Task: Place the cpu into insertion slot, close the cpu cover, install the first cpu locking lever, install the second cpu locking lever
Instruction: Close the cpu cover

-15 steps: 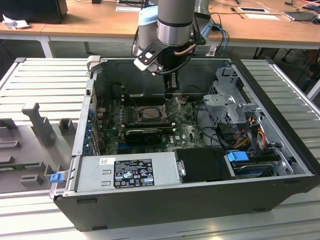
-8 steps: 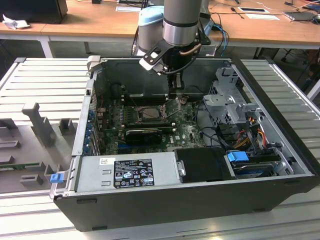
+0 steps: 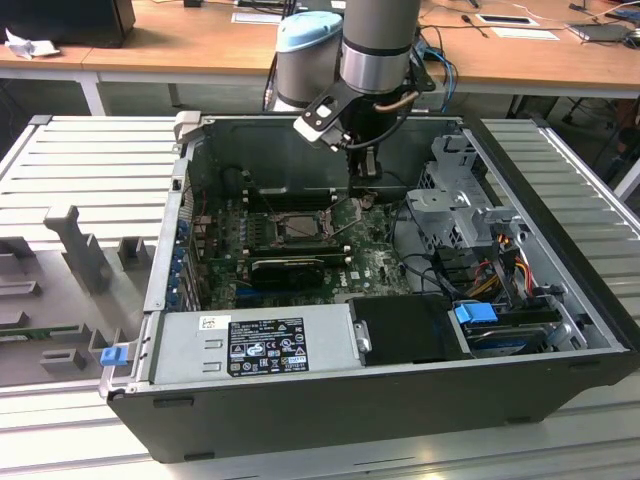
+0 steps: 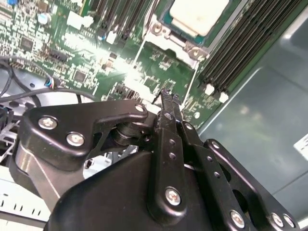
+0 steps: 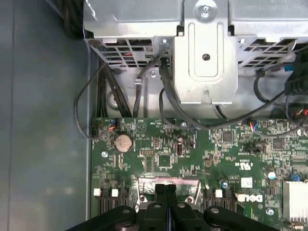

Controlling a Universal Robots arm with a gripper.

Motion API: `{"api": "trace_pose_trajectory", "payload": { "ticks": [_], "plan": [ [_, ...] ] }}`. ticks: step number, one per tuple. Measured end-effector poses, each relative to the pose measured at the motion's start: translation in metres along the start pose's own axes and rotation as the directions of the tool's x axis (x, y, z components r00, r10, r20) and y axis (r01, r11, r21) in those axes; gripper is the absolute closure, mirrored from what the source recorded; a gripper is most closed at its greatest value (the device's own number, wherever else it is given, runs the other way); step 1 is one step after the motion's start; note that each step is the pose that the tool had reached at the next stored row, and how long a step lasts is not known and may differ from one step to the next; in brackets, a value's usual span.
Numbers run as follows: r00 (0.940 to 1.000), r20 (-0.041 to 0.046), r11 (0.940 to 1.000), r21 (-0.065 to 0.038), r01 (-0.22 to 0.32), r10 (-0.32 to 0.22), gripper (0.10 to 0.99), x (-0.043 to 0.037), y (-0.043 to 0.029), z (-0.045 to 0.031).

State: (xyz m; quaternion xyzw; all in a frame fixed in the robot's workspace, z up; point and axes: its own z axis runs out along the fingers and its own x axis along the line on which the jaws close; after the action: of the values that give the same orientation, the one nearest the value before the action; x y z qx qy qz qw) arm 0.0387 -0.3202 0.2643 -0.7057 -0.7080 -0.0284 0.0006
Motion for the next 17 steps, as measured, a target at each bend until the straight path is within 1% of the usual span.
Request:
{"api": "trace_pose_trajectory", "payload": {
  "ticks": [3, 7, 10, 16, 17],
  "plan": [
    [1.0, -0.0001, 1.0, 0.0, 0.0, 0.0, 0.98, -0.0002, 0.0008, 0.0045],
    [1.0, 0.0001, 1.0, 0.0, 0.0, 0.0, 0.98, -0.0003, 0.0025, 0.0057],
    [1.0, 0.0, 1.0, 0.0, 0.0, 0.0, 0.98, -0.0003, 0.0066, 0.0066],
    [1.0, 0.0, 1.0, 0.0, 0.0, 0.0, 0.98, -0.0005, 0.0223, 0.0093],
    [1.0, 0.0, 1.0, 0.0, 0.0, 0.0, 0.98, -0.0005, 0.0259, 0.0101]
  ]
}}
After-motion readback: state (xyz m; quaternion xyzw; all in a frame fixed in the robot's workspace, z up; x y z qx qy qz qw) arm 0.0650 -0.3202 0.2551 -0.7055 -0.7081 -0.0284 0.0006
